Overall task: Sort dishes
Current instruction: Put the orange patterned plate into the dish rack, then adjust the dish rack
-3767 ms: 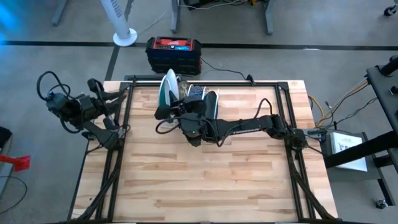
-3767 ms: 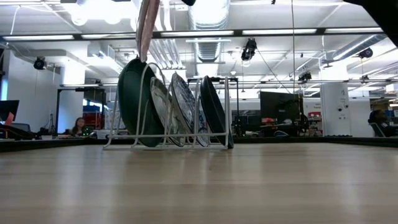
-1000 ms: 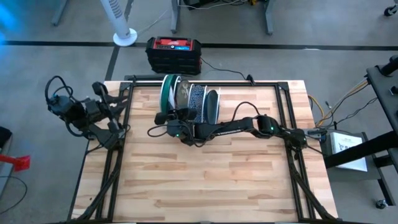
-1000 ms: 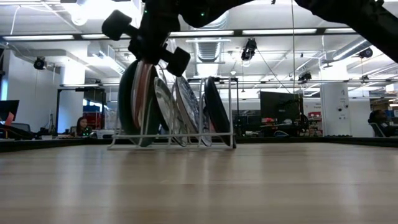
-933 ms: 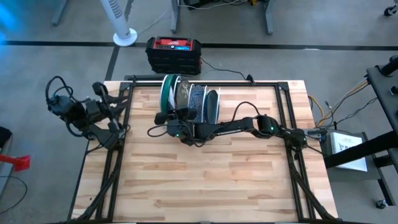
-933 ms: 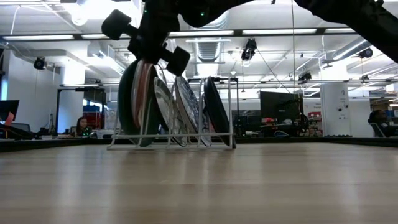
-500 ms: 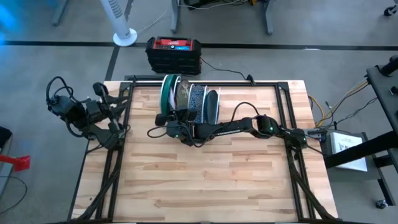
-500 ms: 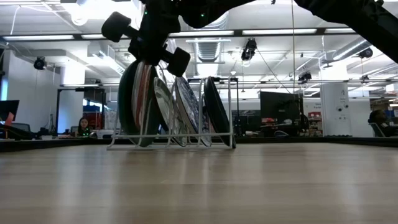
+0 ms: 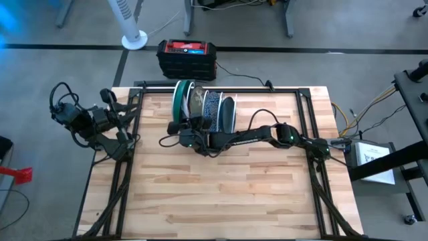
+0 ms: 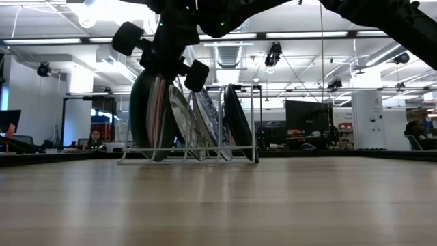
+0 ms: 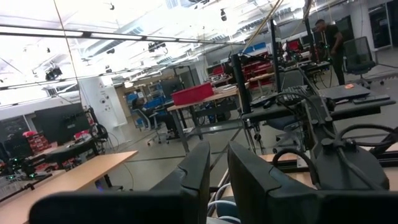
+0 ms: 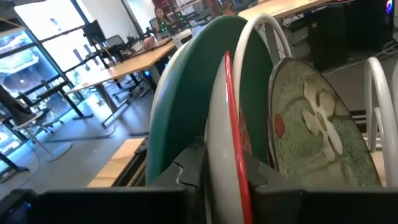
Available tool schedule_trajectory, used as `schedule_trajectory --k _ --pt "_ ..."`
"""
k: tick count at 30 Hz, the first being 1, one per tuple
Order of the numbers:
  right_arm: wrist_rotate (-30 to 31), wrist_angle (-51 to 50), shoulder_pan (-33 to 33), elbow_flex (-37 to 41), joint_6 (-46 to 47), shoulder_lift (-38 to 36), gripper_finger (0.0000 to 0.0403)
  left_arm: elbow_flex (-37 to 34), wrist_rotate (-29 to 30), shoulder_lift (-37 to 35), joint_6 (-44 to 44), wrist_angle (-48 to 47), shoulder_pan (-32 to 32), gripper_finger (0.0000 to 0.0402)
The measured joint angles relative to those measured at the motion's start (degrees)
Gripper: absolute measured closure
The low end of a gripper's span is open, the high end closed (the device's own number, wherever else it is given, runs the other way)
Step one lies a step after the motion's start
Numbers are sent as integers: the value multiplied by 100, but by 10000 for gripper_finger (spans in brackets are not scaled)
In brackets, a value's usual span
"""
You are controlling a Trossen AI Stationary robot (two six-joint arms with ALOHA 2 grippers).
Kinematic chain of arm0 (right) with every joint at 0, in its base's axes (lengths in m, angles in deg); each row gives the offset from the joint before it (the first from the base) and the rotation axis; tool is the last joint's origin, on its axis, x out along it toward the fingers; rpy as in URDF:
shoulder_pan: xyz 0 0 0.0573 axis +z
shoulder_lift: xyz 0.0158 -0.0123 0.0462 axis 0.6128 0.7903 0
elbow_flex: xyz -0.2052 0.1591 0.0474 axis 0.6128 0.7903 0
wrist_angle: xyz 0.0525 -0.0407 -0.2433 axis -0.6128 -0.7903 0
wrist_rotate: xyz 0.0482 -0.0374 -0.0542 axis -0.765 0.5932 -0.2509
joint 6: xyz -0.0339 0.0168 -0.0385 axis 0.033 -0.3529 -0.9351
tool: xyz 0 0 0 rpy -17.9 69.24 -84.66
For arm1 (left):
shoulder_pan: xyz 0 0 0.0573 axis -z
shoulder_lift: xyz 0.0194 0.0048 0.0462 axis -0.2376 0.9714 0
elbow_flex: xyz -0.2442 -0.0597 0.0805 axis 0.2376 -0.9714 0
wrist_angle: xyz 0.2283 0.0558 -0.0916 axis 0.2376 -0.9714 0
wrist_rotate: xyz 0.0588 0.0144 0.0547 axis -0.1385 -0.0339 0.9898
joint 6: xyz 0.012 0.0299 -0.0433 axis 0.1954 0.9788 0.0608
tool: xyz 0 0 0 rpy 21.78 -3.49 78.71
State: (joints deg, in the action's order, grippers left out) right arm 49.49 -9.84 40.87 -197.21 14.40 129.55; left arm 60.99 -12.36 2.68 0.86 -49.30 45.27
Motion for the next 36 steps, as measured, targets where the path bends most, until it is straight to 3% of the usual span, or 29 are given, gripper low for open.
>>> schedule_trajectory --k 6,25,36 --pt "-18 50 -14 0 63 -11 349 0 -2 0 -1 -1 0 355" --pt "-40 9 113 -170 -372 -22 355 0 -2 0 -6 -49 -1 355" --pt "-45 4 683 -272 -1318 -180 355 0 -4 10 -124 -124 1 355"
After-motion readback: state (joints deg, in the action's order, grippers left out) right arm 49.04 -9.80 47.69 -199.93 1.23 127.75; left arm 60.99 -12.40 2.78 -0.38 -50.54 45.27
